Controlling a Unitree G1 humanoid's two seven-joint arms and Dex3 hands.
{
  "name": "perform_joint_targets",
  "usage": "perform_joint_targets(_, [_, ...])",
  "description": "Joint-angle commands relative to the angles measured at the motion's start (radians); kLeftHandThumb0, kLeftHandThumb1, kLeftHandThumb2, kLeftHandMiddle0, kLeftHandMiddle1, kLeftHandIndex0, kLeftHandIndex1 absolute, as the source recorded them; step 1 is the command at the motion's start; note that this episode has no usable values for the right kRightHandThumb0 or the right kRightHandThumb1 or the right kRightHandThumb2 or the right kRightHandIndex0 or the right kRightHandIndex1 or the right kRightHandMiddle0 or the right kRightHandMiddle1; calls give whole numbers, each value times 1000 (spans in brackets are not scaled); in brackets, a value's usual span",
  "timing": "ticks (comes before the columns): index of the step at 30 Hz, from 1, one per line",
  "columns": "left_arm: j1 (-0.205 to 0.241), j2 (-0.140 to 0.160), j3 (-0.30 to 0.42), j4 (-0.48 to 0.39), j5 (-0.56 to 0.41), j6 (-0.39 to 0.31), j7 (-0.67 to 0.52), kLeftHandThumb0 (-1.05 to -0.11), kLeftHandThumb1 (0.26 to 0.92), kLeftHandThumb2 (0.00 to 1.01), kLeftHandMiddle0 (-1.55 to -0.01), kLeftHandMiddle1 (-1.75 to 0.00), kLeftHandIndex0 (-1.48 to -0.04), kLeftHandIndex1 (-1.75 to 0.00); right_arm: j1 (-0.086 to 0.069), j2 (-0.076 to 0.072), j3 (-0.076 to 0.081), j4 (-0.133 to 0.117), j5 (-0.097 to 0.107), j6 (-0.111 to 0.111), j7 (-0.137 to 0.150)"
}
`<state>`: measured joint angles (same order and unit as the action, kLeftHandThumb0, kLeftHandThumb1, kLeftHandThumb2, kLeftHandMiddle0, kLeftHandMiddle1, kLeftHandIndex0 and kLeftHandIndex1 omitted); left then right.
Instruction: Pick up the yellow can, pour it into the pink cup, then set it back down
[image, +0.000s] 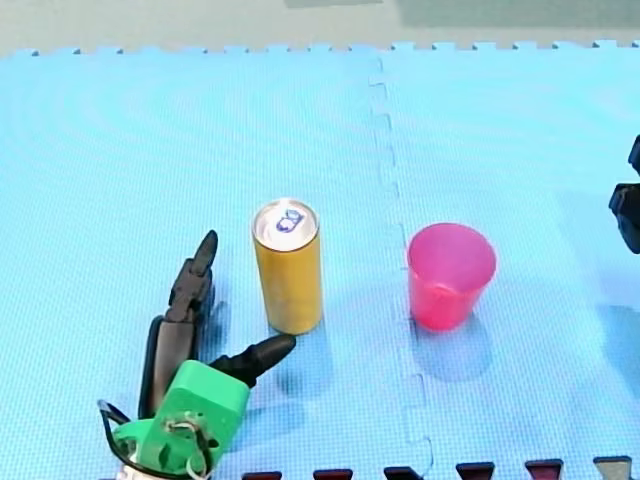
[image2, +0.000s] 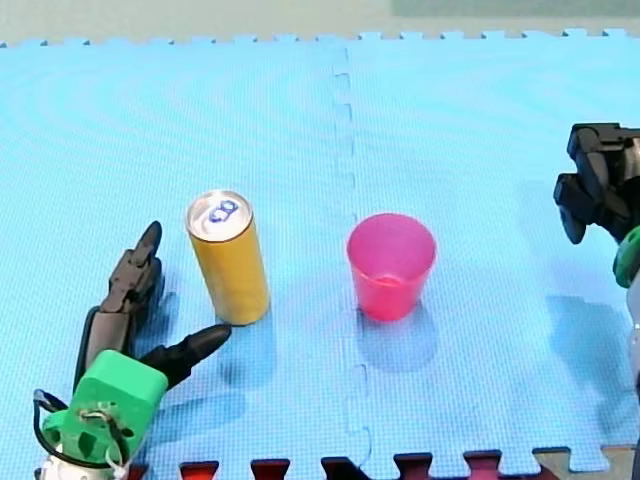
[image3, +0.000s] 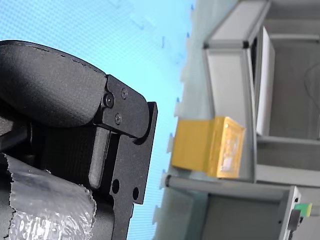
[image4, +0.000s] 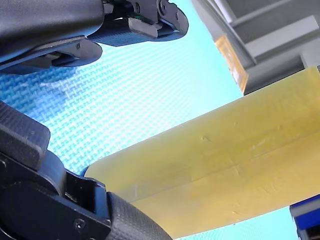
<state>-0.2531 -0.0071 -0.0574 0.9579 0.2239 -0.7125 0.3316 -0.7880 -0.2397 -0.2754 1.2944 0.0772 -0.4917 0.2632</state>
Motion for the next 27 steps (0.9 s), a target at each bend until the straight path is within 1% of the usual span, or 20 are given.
perform_joint_targets(1, [2, 11, 4, -17, -6, -2, -9, -1048, 714, 3, -287, -8, -191, 0, -6, -2, -1, 2, 0, 4, -4])
perform_joint_targets(4, [-3, 14, 6, -22, -11, -17, -21, -1048, 721, 6, -288, -8, -190, 0, -6, -2, 0, 1, -1, 4, -4])
perform_joint_targets(10, [-16, 13, 9, -14, -10, -79, -24, -1048, 770, 23, -281, -3, -194, -2, -7, -4, 0, 1, 1, 5, -2])
perform_joint_targets(14, [-9, 10, 7, -26, -10, -106, -32, -1048, 766, 14, -259, 0, -198, -3, -5, -5, -1, -1, 2, 5, 0])
perform_joint_targets(21, [4, 8, 7, -45, -8, -112, -38, -1048, 765, 9, -256, -1, -203, -5, -5, -7, 0, -1, 0, 7, 0])
perform_joint_targets(27, [15, 7, 8, -63, -11, -108, -47, -1048, 765, 7, -256, -1, -206, -5, -5, -3, 0, 0, 1, 9, -3])
